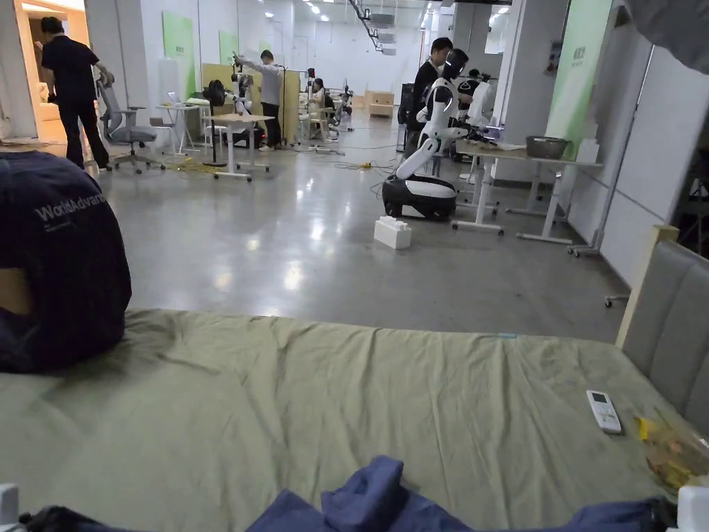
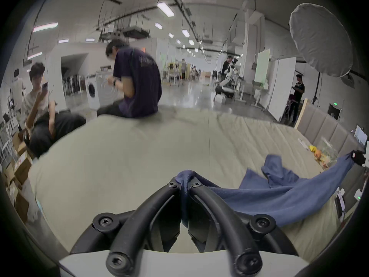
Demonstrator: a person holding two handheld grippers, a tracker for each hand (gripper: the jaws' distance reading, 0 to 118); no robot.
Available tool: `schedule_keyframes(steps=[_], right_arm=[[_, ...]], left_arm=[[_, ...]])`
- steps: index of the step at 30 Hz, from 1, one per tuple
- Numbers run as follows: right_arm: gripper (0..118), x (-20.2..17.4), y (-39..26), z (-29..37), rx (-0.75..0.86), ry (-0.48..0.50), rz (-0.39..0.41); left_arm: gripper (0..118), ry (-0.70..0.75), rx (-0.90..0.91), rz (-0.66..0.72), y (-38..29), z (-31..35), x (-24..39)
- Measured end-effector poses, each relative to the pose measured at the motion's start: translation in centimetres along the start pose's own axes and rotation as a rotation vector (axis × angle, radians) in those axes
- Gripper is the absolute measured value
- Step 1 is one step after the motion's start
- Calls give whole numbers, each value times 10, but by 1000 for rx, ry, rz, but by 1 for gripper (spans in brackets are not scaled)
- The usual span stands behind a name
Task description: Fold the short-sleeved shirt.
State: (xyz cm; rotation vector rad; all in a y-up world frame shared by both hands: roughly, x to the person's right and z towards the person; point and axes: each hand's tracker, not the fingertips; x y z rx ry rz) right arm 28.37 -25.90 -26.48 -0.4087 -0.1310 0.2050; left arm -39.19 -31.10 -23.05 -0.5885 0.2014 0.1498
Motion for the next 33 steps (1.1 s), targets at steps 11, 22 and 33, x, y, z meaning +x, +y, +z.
schedule_keyframes(steps=[11,22,33], right_arm=[[7,-24,-90,39,-218,33,58],[74,-21,-116,27,-194,-19,120],[75,-101,-42,47,108,112,34]], left_arm=[[6,36,-253,32,-95,-9,-21],[56,139,-300,-63,-85,23,-5],[63,3,36,-139,-19,54,96]])
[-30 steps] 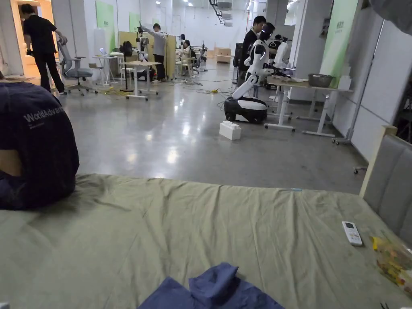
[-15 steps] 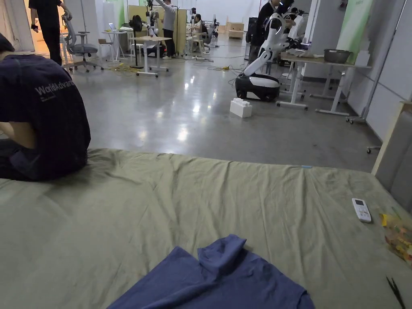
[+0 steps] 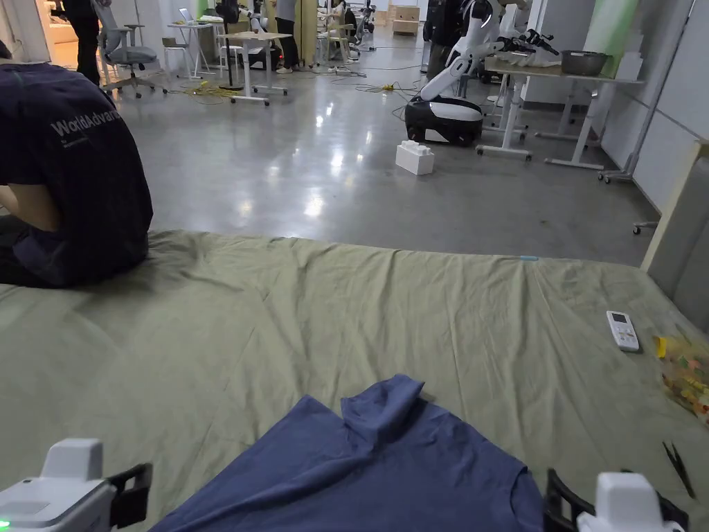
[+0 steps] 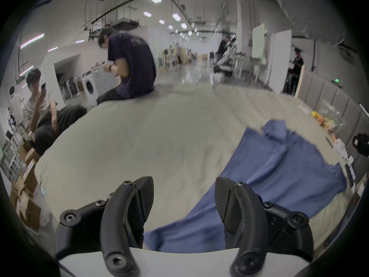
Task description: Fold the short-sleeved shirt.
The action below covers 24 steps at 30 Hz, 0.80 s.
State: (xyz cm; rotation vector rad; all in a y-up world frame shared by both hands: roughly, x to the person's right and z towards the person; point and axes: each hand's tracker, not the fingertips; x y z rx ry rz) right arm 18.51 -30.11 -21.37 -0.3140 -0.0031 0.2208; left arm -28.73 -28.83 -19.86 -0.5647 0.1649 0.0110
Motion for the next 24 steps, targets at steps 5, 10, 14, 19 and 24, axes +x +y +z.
schedule_keyframes(steps=[5,10,14,19,24], right_arm=[[30,-33,32,0,139,-4,-46],[7,-47,52,-5,188,-7,-99],[1,-52,56,-6,212,-35,-113],[0,-53,59,-2,252,-12,-97],[0,-51,66,4,287,-2,-88]], left_arm=[[35,-43,201,-40,25,19,60],[9,-89,304,1,38,30,92],[5,-32,350,-4,37,21,90],[4,12,429,-60,37,24,88],[2,18,429,-94,35,27,77]])
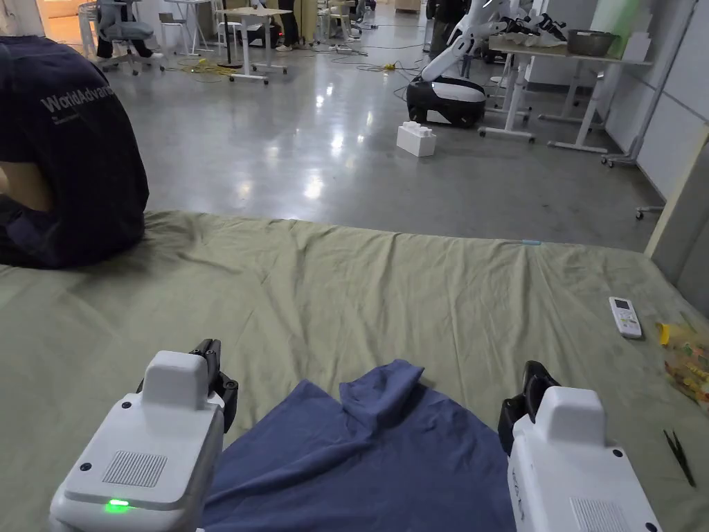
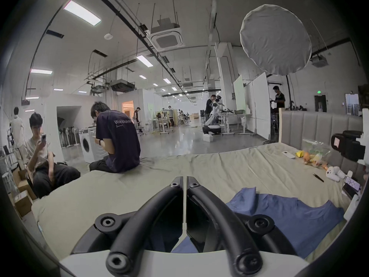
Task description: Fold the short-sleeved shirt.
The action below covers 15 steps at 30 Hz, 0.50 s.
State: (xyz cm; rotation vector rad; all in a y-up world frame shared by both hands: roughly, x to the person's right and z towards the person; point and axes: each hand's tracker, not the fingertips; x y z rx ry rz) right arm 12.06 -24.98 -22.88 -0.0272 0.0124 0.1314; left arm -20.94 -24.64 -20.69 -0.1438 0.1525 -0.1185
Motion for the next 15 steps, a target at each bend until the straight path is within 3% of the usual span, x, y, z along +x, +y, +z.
schedule_keyframes(steps=[5,8,13,15], right_arm=[[0,-3,-1,-2,-19,30,5],[0,-8,-8,-5,-49,46,2],[0,-11,-29,-16,-122,71,3],[0,-14,-35,-19,-147,77,3]], left_arm=[[2,-51,-180,71,-27,-4,-39],[2,2,-297,61,-53,-4,-64],[3,53,-515,170,-98,-10,-115],[10,65,-625,185,-115,-17,-135]])
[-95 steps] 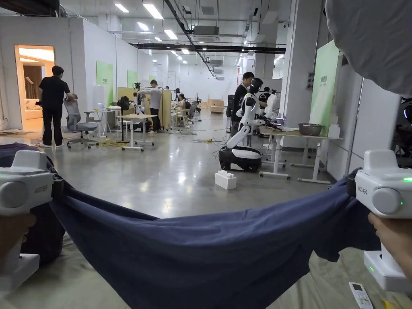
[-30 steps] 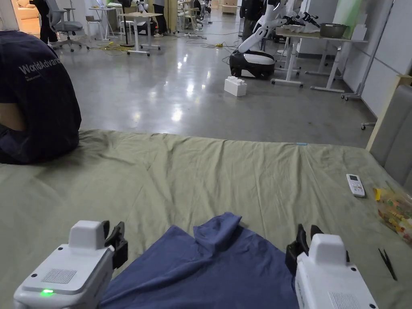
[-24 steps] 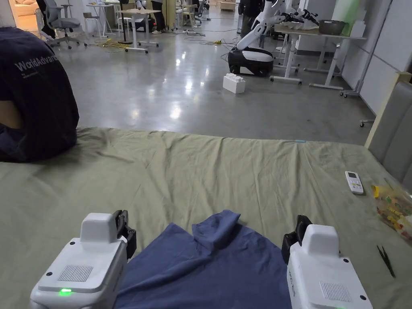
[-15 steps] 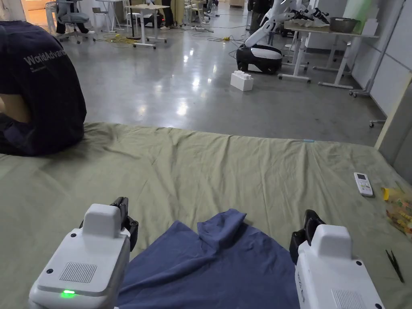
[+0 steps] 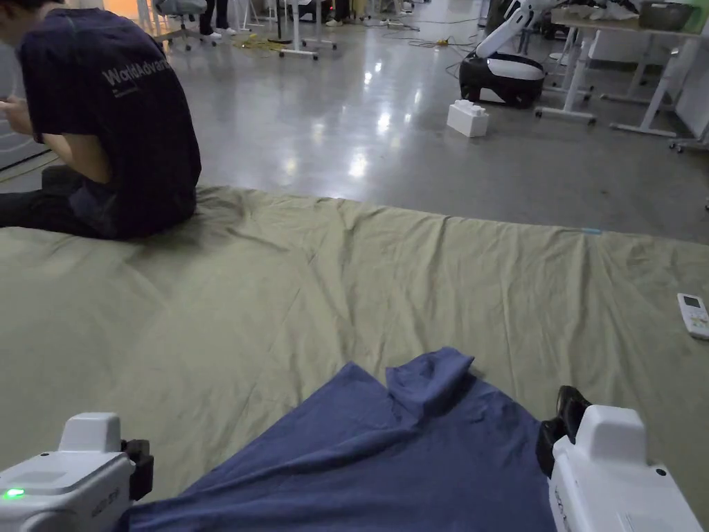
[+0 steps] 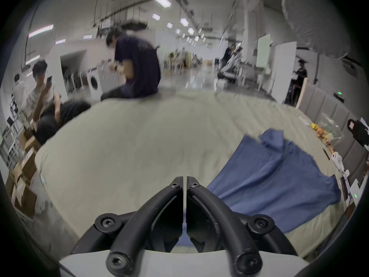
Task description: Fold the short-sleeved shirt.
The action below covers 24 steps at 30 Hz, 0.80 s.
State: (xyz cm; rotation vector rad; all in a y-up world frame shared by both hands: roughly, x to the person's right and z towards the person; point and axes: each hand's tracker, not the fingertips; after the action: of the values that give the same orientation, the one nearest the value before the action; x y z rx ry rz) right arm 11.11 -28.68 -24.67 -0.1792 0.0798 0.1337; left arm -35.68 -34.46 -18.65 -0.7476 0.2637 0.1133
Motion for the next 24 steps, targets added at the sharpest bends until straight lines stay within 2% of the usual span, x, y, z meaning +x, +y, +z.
schedule_keyframes(steps=[3,4,10,17,19,24], right_arm=[[0,-3,-7,-5,-25,7,14],[0,-4,-8,-6,-30,9,13],[0,-8,-18,-12,-70,13,29],[0,-7,-24,-20,-100,12,50],[0,-7,-25,-22,-105,9,49],[0,-8,-26,-25,-117,14,50]], left_arm=[[64,19,-120,24,-7,-20,-21],[75,24,-148,25,-8,-25,-25],[75,81,-230,-45,-23,-66,-39],[73,79,-270,-2,-39,-78,-30],[64,86,-272,-12,-35,-76,-25],[51,83,-261,-31,-40,-75,-24]])
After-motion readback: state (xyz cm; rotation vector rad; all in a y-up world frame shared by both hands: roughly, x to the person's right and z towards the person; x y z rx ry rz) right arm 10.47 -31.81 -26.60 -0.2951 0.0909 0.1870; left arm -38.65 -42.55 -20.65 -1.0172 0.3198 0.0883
